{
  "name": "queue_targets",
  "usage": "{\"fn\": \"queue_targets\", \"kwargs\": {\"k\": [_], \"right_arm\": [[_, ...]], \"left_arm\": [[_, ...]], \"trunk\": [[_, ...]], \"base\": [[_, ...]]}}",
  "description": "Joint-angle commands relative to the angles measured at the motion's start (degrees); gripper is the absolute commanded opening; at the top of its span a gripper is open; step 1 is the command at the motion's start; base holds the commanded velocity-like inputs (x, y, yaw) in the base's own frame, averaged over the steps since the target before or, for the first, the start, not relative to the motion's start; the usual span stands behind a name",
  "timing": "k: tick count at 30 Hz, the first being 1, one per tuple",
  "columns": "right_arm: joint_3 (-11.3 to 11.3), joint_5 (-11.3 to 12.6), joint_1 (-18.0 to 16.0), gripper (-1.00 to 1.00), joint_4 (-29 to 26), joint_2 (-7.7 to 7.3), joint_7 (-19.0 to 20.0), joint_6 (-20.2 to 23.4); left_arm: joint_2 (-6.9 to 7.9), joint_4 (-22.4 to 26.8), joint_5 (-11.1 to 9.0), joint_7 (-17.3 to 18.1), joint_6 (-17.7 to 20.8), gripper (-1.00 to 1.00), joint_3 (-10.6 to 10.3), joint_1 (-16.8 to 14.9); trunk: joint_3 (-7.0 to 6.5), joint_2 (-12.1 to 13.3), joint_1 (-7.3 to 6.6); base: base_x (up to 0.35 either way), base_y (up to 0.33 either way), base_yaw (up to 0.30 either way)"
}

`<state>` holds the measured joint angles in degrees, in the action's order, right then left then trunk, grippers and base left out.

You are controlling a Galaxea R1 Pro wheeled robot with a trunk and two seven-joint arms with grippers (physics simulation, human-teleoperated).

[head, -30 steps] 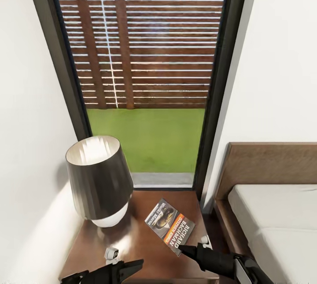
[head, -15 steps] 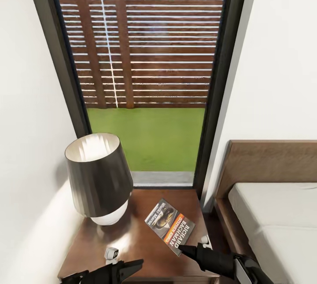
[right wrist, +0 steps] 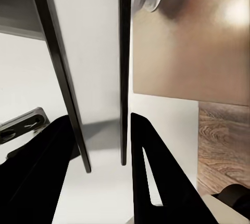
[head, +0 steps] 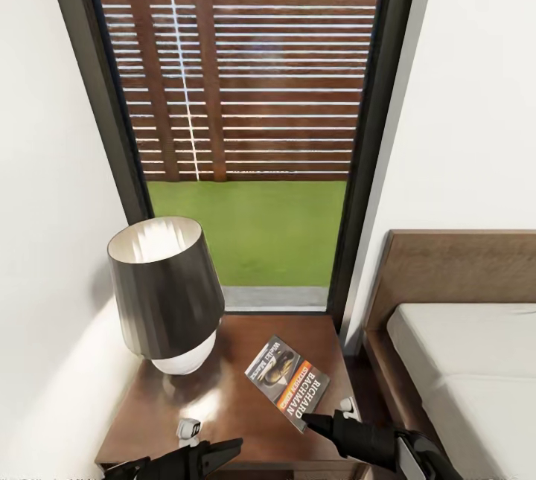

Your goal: In the bedroom, move the book from the bed onto either nightstand, and place the two sandals side by side next to the bed.

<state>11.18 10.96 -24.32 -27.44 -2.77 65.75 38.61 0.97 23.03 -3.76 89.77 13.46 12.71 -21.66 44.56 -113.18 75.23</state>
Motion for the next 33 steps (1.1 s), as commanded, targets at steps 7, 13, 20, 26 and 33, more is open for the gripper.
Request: {"fn": "queue_targets", "kwargs": {"k": [7,13,20,26,33], "right_arm": [[0.19,0.49,-0.03,-1.0,-0.03,-0.14,0.66,3.04],[0.24,3.2,-0.03,-1.0,-0.08,-0.2,0.75,11.04],[0.24,4.46,-0.03,-1.0,-0.11,-0.26,0.7,11.76],[0.24,4.45,-0.03,-1.0,-0.16,-0.29,0.7,11.75],[0.24,4.43,-0.03,-1.0,-0.16,-0.23,0.7,11.75]], "left_arm": [[-0.01,0.0,0.07,0.23,0.6,1.0,0.12,-0.02],[-0.01,0.0,0.07,0.23,0.6,1.0,0.12,-0.03],[-0.01,0.0,0.07,0.23,0.6,1.0,0.12,0.0],[-0.01,0.0,0.07,0.23,0.6,1.0,0.11,0.01],[-0.01,0.0,0.07,0.23,0.6,1.0,0.12,-0.01]], "trunk": [[0.05,-0.02,-0.01],[0.05,-0.02,-0.01],[0.05,-0.02,-0.01],[0.05,-0.02,-0.01],[1.31,-2.83,1.53]], "base": [[0.0,0.0,0.0],[0.0,0.0,0.0],[0.0,0.0,0.0],[0.0,0.0,0.0],[0.0,0.0,0.0]]}}
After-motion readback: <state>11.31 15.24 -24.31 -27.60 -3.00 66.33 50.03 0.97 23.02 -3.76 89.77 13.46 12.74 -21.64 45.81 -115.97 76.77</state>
